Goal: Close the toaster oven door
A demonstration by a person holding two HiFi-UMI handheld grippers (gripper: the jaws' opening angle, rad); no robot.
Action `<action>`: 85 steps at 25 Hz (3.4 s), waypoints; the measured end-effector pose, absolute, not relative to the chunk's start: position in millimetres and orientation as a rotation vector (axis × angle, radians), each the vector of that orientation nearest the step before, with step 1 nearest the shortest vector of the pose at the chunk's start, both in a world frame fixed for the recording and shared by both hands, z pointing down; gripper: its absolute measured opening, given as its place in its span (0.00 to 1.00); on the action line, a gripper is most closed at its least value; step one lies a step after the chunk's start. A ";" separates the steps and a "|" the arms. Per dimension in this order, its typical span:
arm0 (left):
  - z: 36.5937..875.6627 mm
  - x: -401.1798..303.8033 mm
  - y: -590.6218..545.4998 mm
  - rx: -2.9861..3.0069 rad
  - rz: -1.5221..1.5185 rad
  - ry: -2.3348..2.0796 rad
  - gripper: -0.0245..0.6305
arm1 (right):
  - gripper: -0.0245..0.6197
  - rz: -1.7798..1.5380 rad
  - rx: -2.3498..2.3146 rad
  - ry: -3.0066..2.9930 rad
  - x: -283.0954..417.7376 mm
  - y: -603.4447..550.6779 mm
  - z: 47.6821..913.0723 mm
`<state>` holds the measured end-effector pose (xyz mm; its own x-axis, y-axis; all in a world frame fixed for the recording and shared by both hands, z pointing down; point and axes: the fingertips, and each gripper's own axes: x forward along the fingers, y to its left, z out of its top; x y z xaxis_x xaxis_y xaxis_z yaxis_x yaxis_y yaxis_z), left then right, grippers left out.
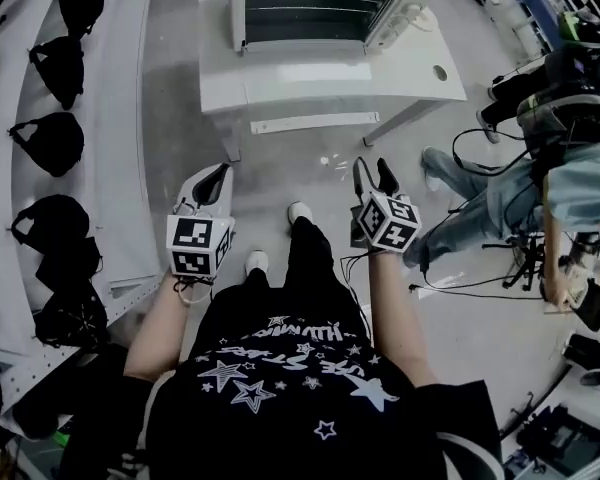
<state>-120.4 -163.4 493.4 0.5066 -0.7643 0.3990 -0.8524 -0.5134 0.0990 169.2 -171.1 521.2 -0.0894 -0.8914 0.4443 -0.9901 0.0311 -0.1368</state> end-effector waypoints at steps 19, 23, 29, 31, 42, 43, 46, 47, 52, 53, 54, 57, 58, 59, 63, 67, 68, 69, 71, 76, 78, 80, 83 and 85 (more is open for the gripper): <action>545.3 -97.2 -223.7 2.258 0.576 -1.509 0.07 | 0.30 0.584 1.868 -2.056 226.5 -273.4 616.9; 552.6 -93.1 -225.1 2.239 0.599 -1.517 0.07 | 0.28 0.594 1.850 -2.077 227.5 -283.4 631.4; 561.1 -87.8 -226.2 2.209 0.616 -1.529 0.07 | 0.28 0.531 1.803 -2.150 222.3 -296.0 636.5; 562.9 -86.9 -226.0 2.206 0.618 -1.529 0.07 | 0.28 0.502 1.788 -2.172 220.3 -297.0 636.6; 571.7 -85.6 -227.4 2.189 0.642 -1.526 0.07 | 0.27 0.437 1.812 -2.270 224.3 -303.1 632.1; 572.7 -85.5 -226.9 2.187 0.644 -1.526 0.07 | 0.27 0.432 1.809 -2.272 223.9 -304.6 632.6; 574.0 -85.4 -225.7 2.184 0.646 -1.525 0.07 | 0.24 0.401 1.789 -2.284 219.0 -306.9 629.0; 574.3 -85.6 -225.5 2.184 0.646 -1.525 0.07 | 0.20 0.396 1.785 -2.284 217.3 -306.8 628.1; 571.5 -88.1 -225.4 2.181 0.640 -1.533 0.07 | 0.18 0.403 1.797 -2.278 215.1 -305.9 624.0; 570.1 -88.3 -225.7 2.183 0.636 -1.535 0.07 | 0.18 0.407 1.799 -2.276 215.0 -305.4 623.0; 568.6 -88.2 -226.1 2.185 0.633 -1.536 0.07 | 0.18 0.411 1.800 -2.274 215.0 -305.1 621.9; 562.7 -86.6 -227.2 2.195 0.620 -1.536 0.07 | 0.17 0.430 1.806 -2.266 217.2 -304.1 619.0; 560.3 -86.2 -227.1 2.199 0.615 -1.536 0.07 | 0.17 0.438 1.806 -2.262 218.6 -303.1 618.3; 557.8 -86.0 -226.7 2.202 0.610 -1.536 0.07 | 0.17 0.447 1.807 -2.258 219.6 -302.1 616.8; 548.7 -87.3 -226.9 2.213 0.595 -1.539 0.07 | 0.16 0.463 1.811 -2.257 219.7 -300.1 602.7; 538.2 -88.5 -228.7 2.221 0.572 -1.554 0.07 | 0.16 0.472 1.810 -2.263 220.2 -298.4 586.9; 535.1 -88.7 -228.7 2.223 0.566 -1.557 0.07 | 0.16 0.474 1.811 -2.263 220.2 -298.0 582.6; 532.0 -88.8 -228.6 2.226 0.560 -1.559 0.07 | 0.16 0.479 1.812 -2.264 220.0 -297.4 578.2; 525.7 -88.8 -228.7 2.233 0.549 -1.561 0.07 | 0.16 0.490 1.817 -2.271 219.5 -296.6 567.8; 511.0 -89.4 -231.4 2.249 0.524 -1.571 0.07 | 0.15 0.501 1.818 -2.294 220.3 -296.2 543.6; 504.3 -89.9 -234.1 2.254 0.512 -1.581 0.07 | 0.16 0.498 1.814 -2.304 219.5 -298.1 533.0; 497.4 -90.4 -237.3 2.262 0.500 -1.592 0.07 | 0.16 0.502 1.813 -2.308 218.9 -300.4 522.7; 489.6 -91.1 -240.9 2.259 0.474 -1.612 0.07 | 0.16 0.539 1.807 -2.290 220.6 -302.9 509.4; 485.8 -92.8 -243.7 2.253 0.461 -1.626 0.07 | 0.15 0.556 1.807 -2.285 220.6 -305.9 500.6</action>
<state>-92.8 -243.7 485.8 0.2987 -0.8469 0.4399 -0.9517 -0.2984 0.0717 220.6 -305.9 500.6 -0.2476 -0.8988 0.3618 -0.9645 0.1932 -0.1801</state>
